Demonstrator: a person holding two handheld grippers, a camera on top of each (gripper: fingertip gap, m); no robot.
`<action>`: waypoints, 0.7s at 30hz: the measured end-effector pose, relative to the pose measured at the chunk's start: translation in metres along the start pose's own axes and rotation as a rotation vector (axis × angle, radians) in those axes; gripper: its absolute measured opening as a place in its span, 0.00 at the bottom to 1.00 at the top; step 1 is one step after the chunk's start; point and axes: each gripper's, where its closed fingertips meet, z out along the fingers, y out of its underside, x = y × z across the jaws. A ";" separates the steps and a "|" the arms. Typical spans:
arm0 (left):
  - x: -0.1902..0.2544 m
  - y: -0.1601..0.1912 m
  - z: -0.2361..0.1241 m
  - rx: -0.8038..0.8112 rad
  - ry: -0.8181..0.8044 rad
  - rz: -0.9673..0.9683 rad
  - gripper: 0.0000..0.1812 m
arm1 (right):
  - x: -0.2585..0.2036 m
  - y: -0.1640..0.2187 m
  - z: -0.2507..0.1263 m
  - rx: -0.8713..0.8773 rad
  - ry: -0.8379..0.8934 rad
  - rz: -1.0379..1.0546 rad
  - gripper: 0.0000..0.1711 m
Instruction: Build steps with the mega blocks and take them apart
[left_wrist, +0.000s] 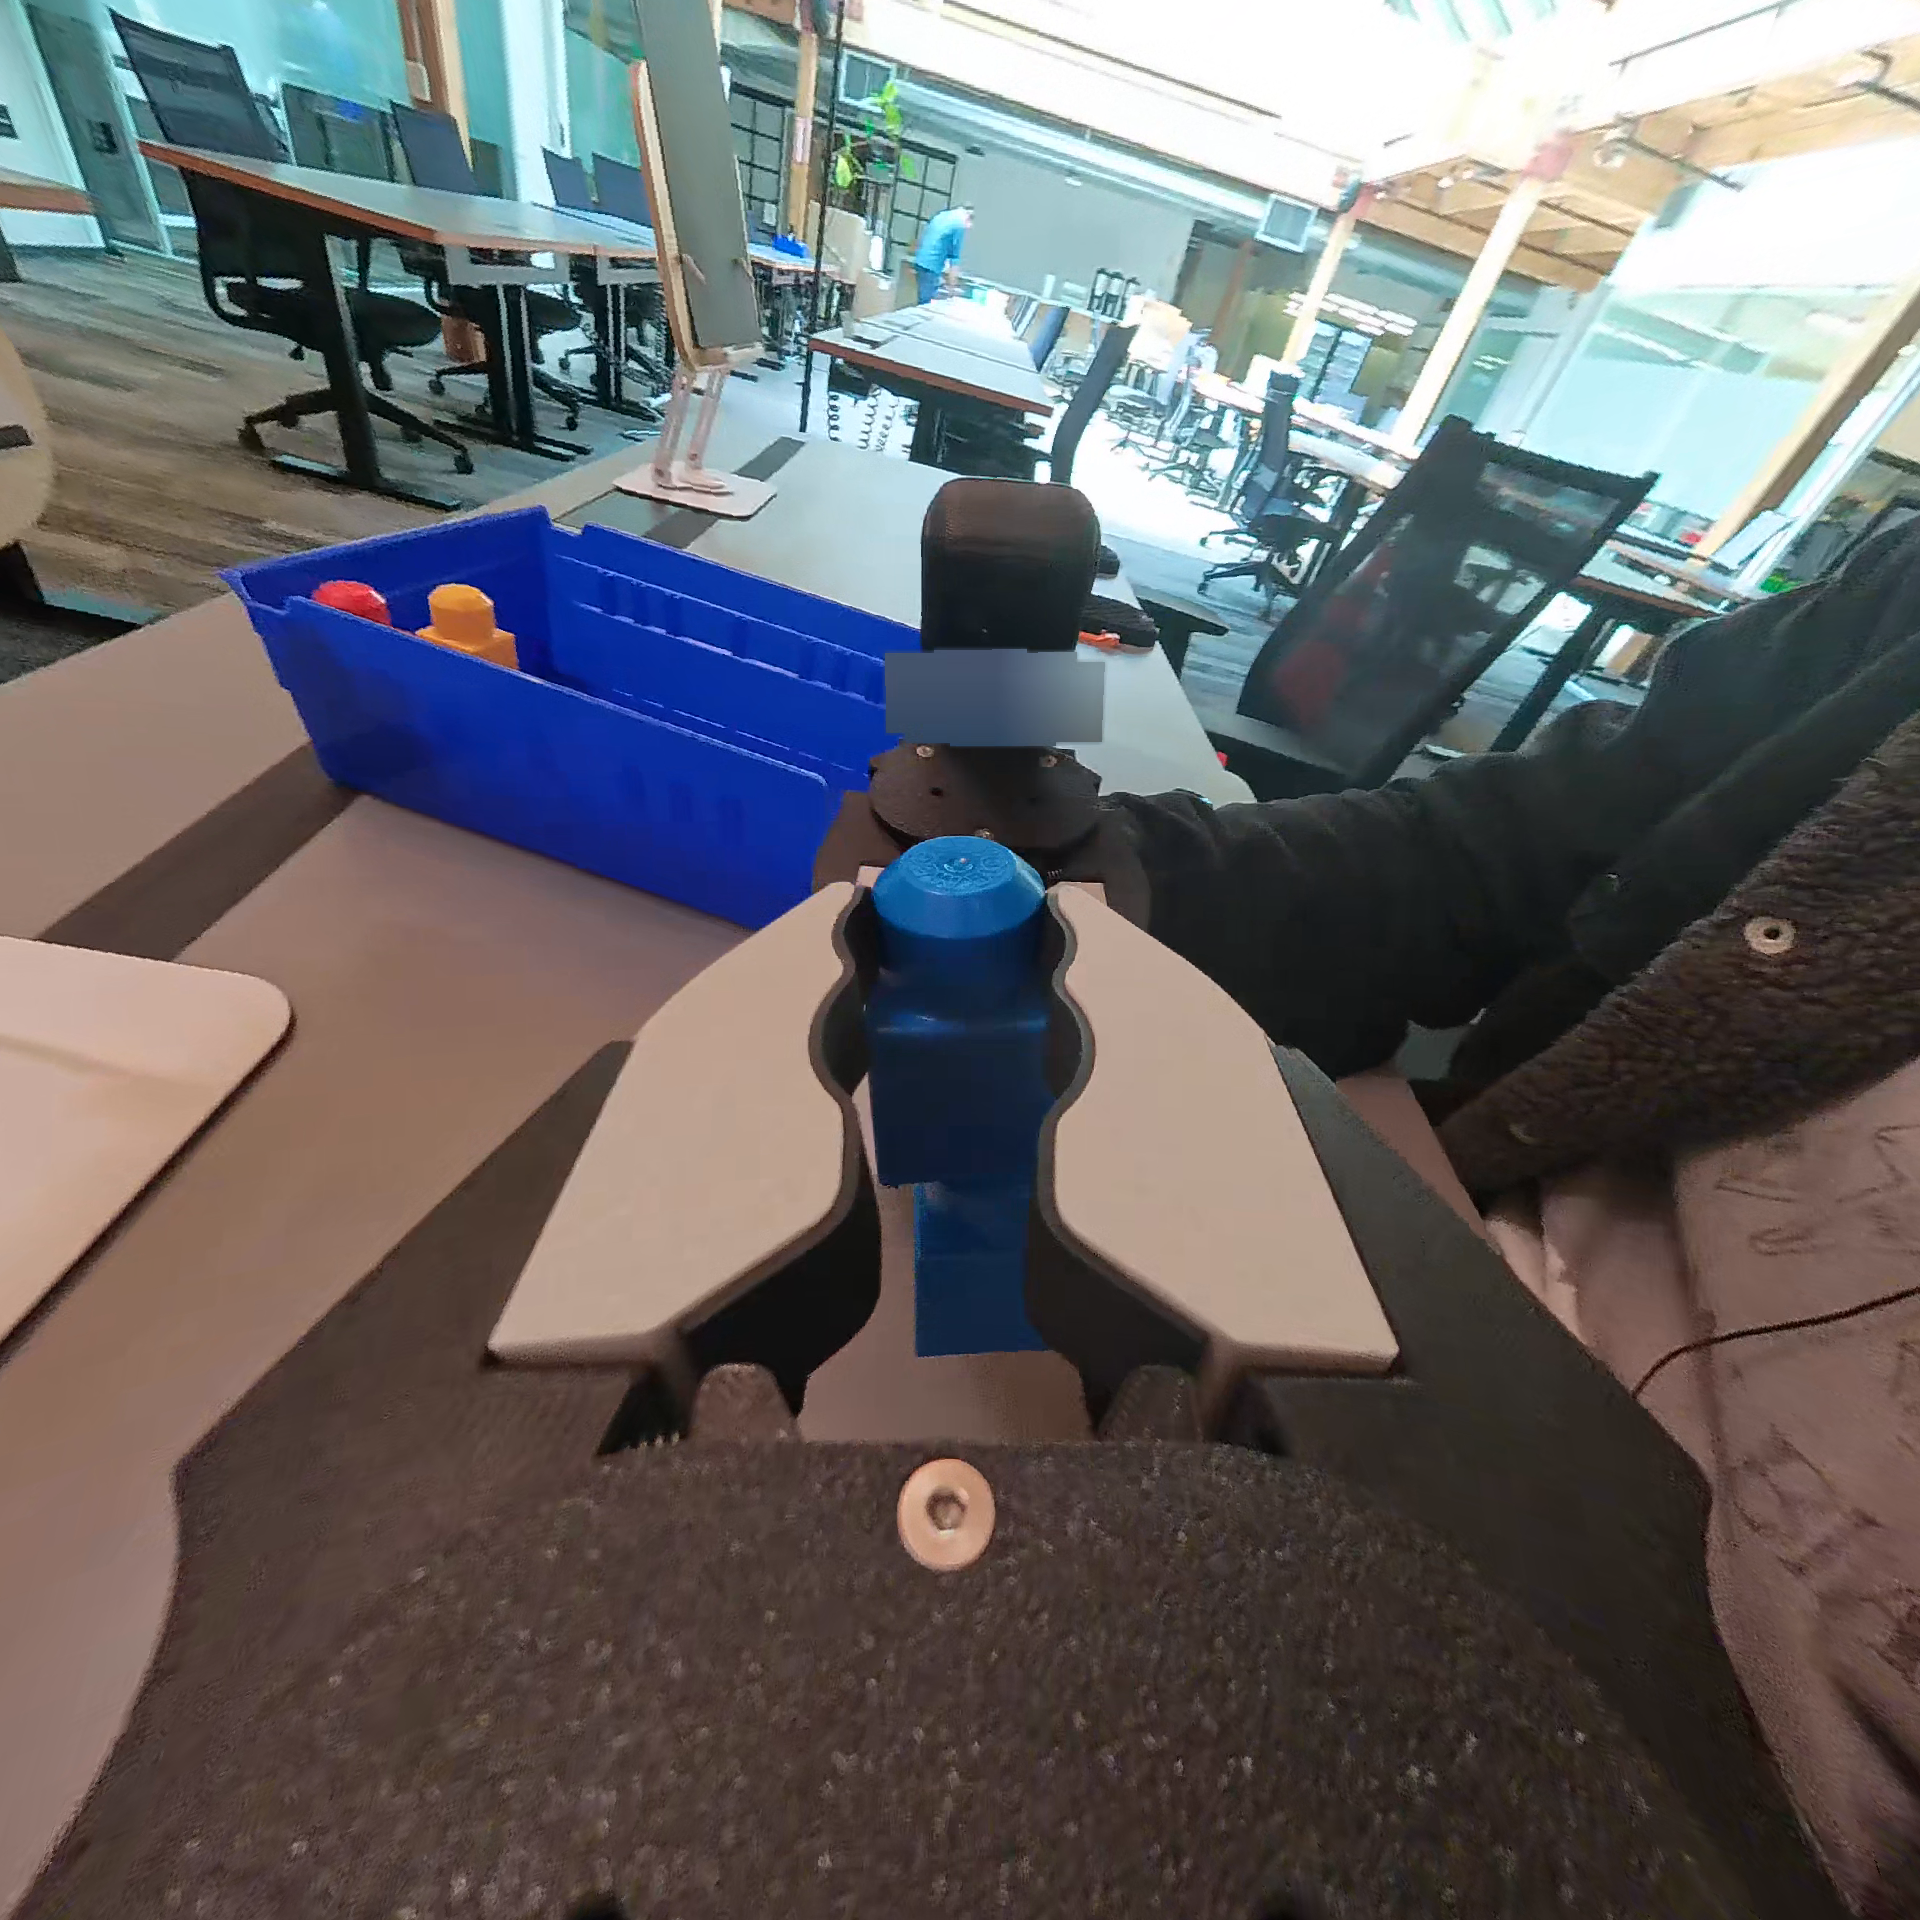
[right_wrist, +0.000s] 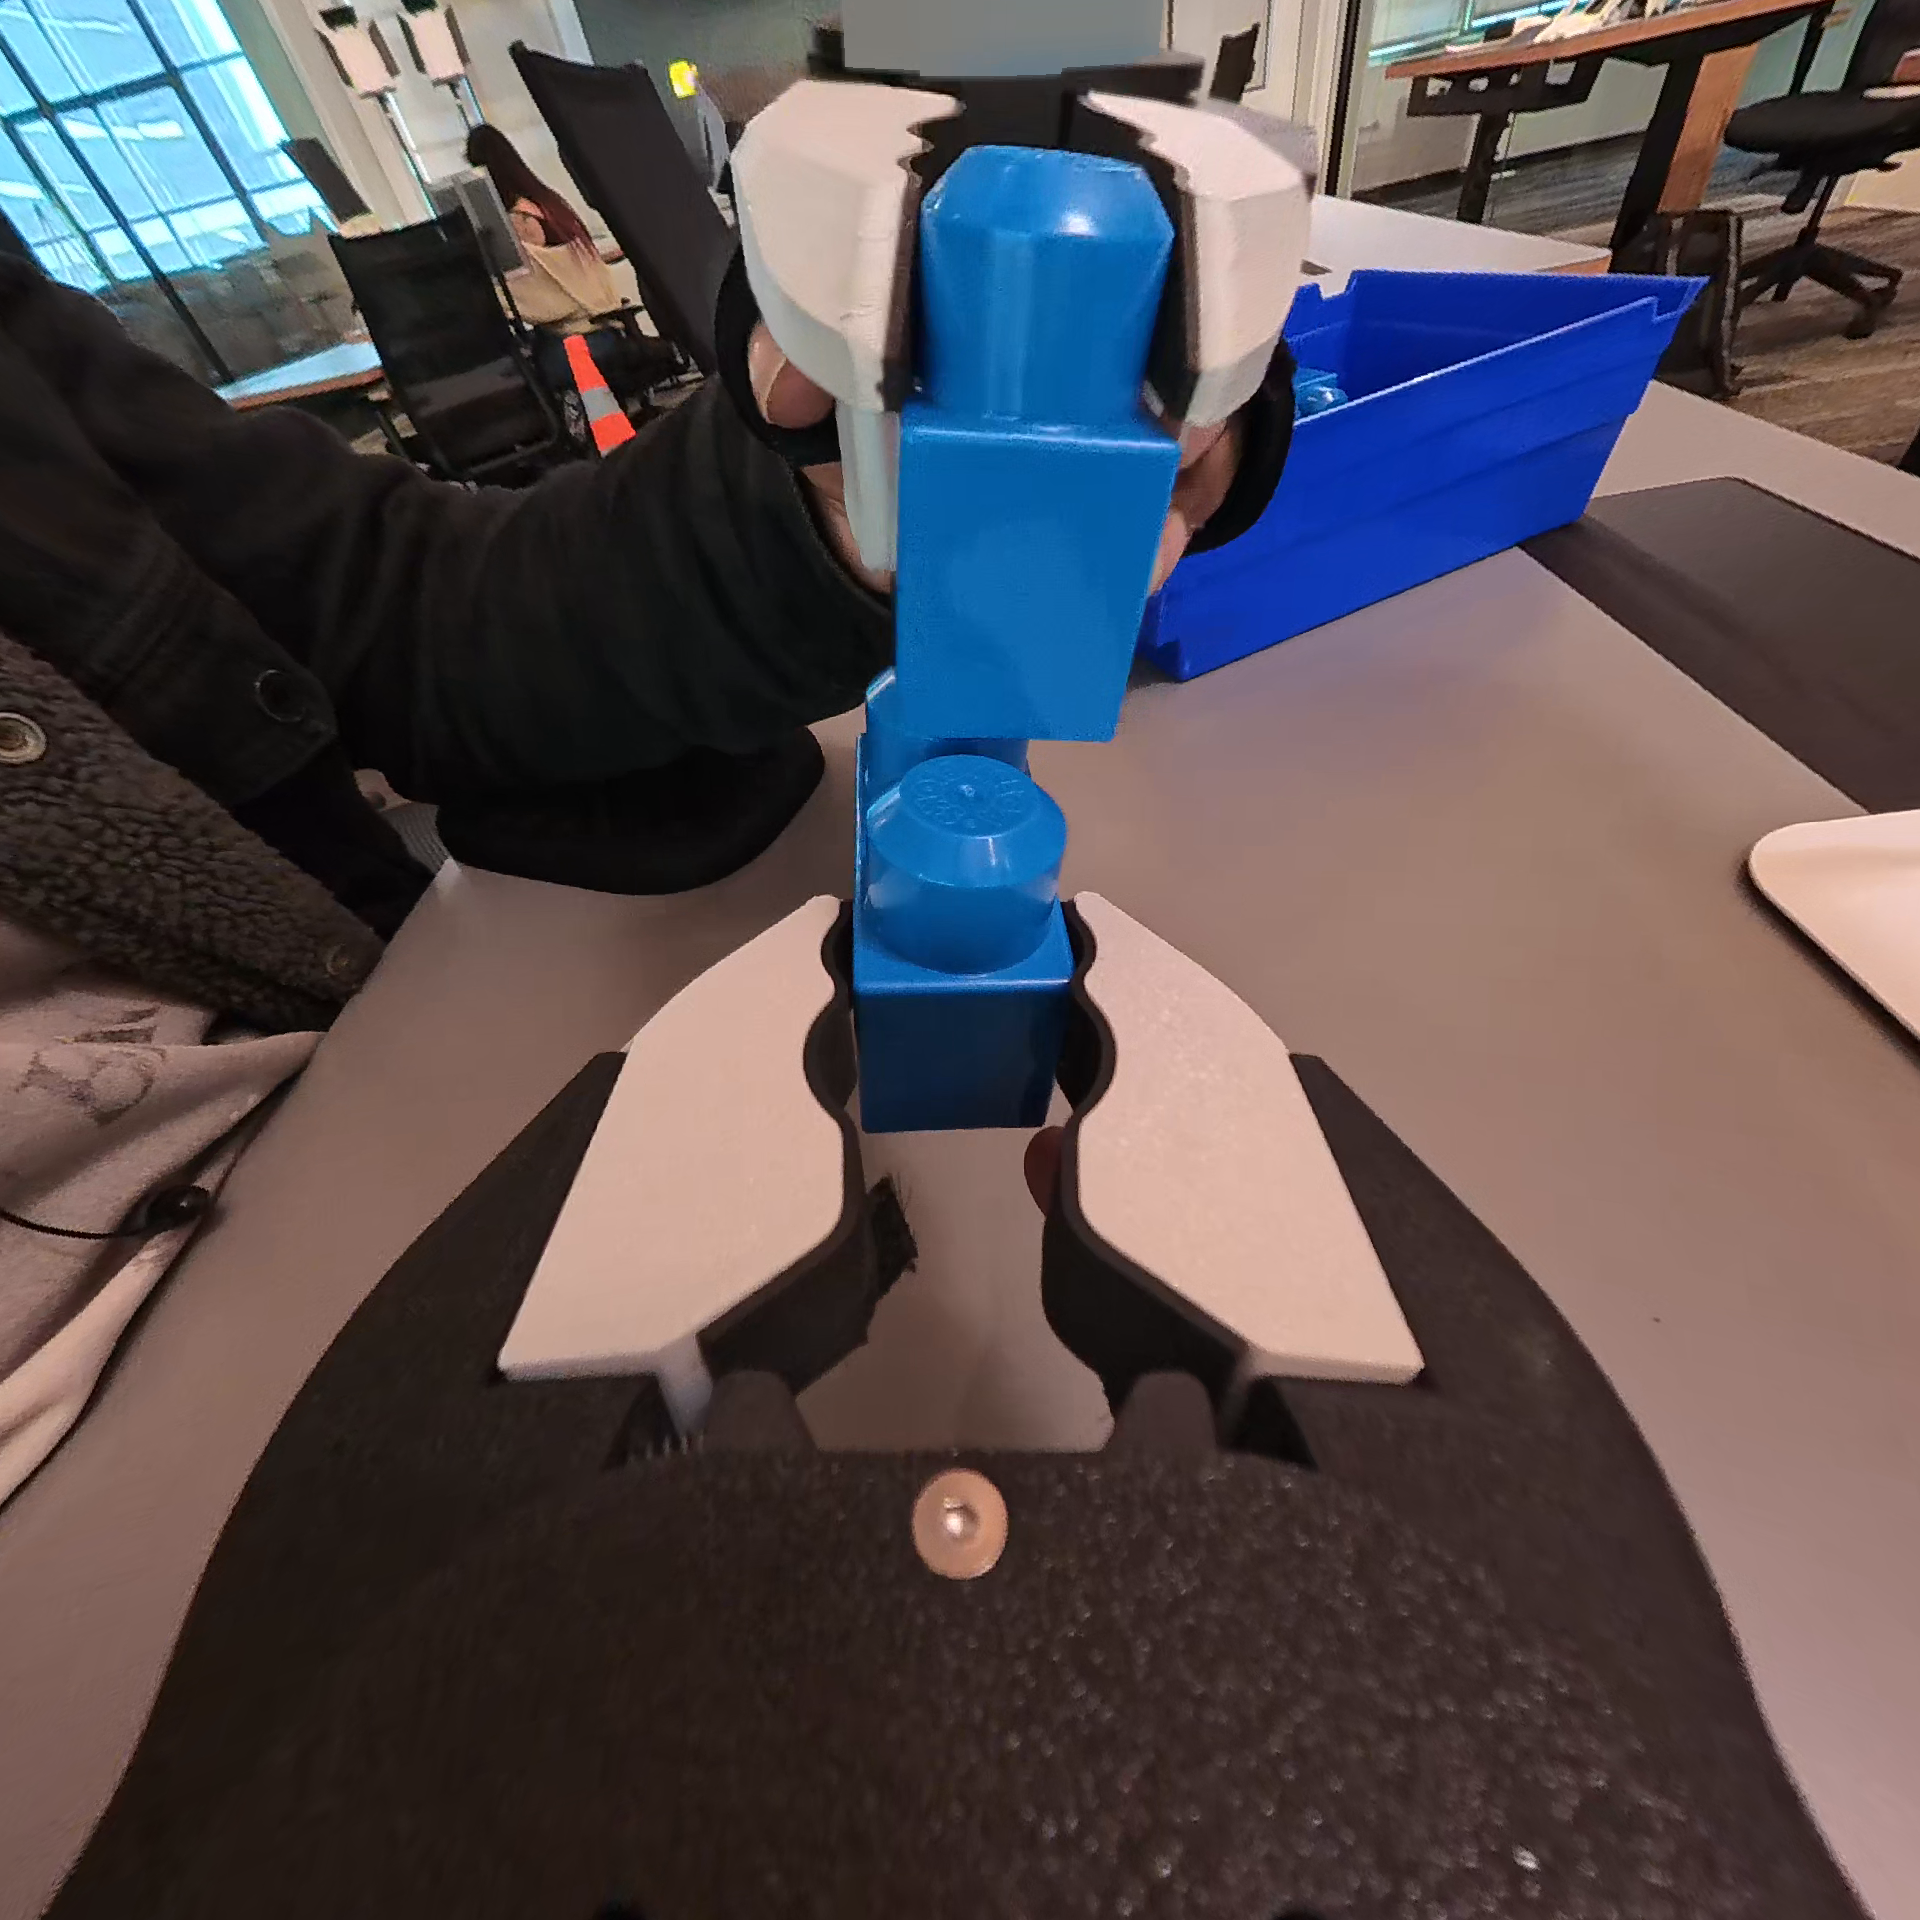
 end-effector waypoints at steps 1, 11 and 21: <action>0.001 0.001 0.000 -0.002 0.010 -0.006 0.17 | 0.000 -0.001 0.000 0.006 0.000 0.005 0.21; -0.004 -0.005 0.003 0.112 0.004 -0.052 0.17 | 0.005 -0.023 -0.014 0.158 -0.002 0.064 0.20; -0.012 -0.015 0.003 0.292 -0.035 -0.083 0.17 | 0.013 -0.038 -0.027 0.256 0.038 0.099 0.20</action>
